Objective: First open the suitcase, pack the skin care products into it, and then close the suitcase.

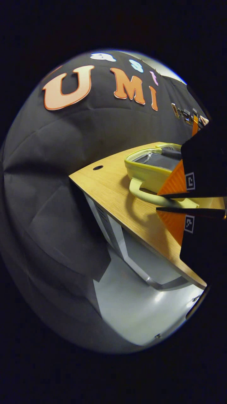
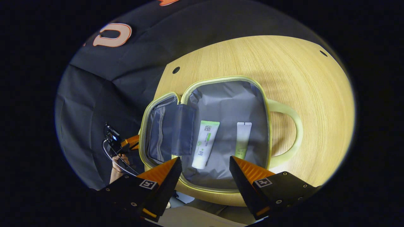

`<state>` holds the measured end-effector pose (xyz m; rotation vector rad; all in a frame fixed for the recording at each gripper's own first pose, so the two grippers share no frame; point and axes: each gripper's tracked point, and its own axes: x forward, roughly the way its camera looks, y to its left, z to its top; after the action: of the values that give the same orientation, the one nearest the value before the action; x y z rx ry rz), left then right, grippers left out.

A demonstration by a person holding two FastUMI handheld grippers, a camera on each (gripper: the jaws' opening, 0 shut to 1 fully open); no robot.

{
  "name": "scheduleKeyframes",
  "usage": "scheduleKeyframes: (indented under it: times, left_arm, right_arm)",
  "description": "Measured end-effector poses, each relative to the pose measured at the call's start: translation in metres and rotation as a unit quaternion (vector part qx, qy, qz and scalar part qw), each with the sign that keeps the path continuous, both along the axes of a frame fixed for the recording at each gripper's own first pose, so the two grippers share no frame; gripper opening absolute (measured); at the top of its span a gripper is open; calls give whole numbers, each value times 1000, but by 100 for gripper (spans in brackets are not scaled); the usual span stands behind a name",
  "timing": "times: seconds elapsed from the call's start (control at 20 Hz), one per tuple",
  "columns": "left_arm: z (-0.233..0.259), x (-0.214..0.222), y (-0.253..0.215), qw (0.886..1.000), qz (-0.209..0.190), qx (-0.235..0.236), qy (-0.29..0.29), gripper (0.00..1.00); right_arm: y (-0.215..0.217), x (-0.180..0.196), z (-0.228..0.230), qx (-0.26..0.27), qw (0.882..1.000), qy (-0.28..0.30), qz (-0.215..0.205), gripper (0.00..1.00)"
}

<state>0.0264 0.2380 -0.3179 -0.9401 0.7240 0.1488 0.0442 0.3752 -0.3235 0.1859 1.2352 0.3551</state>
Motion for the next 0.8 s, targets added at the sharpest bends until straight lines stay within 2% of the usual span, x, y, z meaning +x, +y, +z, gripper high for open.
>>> scheduleKeyframes:
  times: [0.35,0.45,0.65,0.8]
  left_arm:
    - [76,4,-22,992,-17,125,19,12]
    - [107,5,-37,989,-18,145,12,12]
    - [171,18,-86,982,-31,184,-10,12]
    - [209,23,-133,968,-60,242,-15,12]
  right_arm:
    - [-15,5,16,9,999,-31,10,96]
    - [-25,5,25,13,999,-43,14,96]
    - [-48,12,51,39,996,-74,18,96]
    - [-71,18,68,55,994,-92,19,96]
